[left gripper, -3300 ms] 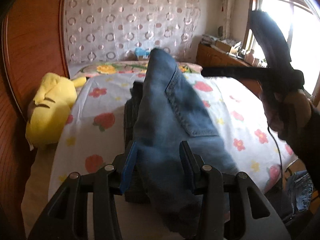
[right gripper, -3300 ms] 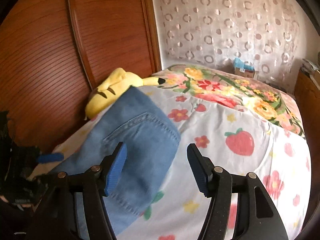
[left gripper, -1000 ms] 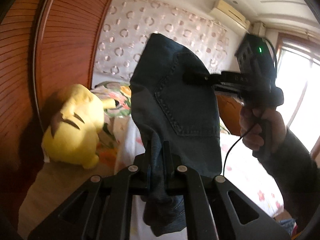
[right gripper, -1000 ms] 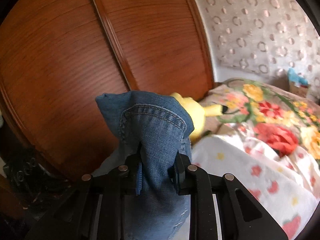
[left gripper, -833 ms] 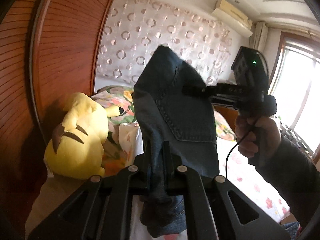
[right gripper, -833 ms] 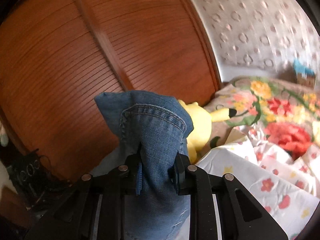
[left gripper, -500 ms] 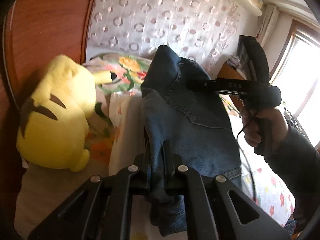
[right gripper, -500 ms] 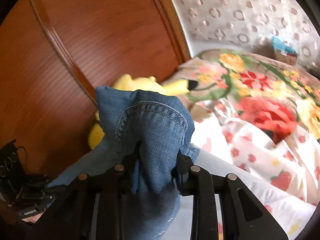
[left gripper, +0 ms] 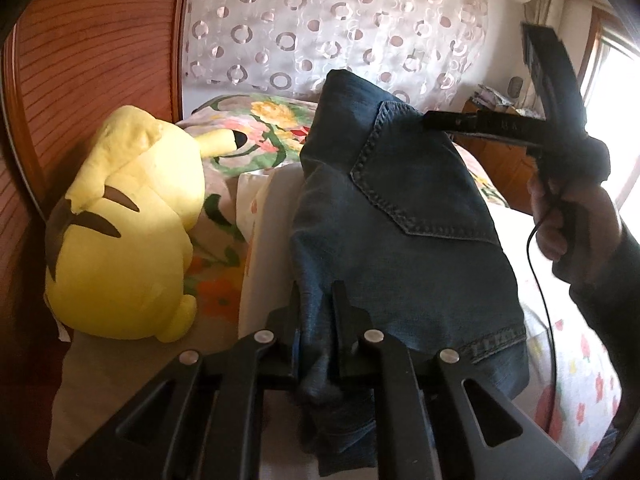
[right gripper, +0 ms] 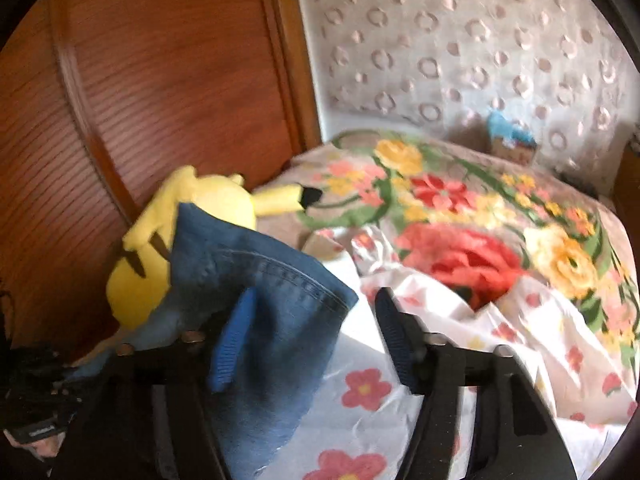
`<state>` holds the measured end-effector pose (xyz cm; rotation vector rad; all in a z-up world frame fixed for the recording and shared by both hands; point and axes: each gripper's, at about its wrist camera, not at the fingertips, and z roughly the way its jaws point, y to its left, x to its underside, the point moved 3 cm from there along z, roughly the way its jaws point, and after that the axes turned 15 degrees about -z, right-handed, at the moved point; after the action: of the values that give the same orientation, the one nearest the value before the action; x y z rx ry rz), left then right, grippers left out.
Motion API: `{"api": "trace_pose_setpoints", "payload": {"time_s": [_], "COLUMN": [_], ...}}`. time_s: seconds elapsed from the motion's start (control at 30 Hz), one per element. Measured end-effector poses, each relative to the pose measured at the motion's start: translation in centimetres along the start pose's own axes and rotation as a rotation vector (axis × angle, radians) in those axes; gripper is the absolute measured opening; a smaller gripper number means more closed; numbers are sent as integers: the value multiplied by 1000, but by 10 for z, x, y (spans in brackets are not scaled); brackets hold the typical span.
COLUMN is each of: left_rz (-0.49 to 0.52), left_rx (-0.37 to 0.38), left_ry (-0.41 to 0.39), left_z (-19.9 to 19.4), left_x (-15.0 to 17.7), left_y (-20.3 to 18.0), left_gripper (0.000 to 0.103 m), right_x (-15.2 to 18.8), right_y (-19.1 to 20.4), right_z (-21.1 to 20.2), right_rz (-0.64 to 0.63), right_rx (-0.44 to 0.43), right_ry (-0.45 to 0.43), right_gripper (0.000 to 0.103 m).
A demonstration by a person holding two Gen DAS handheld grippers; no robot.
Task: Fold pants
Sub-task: 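Carry the folded jeans beside the yellow plush toy and release both tools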
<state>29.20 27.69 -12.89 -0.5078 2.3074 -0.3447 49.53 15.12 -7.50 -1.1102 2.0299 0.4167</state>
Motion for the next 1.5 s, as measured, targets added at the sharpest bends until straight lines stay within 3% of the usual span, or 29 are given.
{"api": "trace_pose_setpoints", "payload": {"time_s": [0.1, 0.23, 0.37, 0.67, 1.07, 1.27, 1.5], "left_rz": [-4, -6, -4, 43, 95, 132, 178], "left_rx": [-10, -14, -16, -57, -39, -11, 4], "left_ry": [7, -1, -19, -109, -196, -239, -282], "left_z": [3, 3, -4, -42, -98, -131, -167], "left_x": [1, 1, -1, -1, 6, 16, 38], "left_y": [2, 3, -1, -19, -57, -84, -115], "left_gripper": [12, 14, 14, 14, 15, 20, 28], "right_x": [0, 20, 26, 20, 25, 33, 60], "right_y": [7, 4, -2, 20, 51, 64, 81], "right_z": [5, 39, 33, -28, -127, -190, -255], "right_rz": [-38, -42, 10, -3, -15, -16, 3], "right_rx": [-21, -11, -11, -12, 21, 66, 138], "right_ry": [-5, 112, 95, 28, -82, -145, -196], "right_gripper": [15, 15, 15, 16, 16, 26, 59]}}
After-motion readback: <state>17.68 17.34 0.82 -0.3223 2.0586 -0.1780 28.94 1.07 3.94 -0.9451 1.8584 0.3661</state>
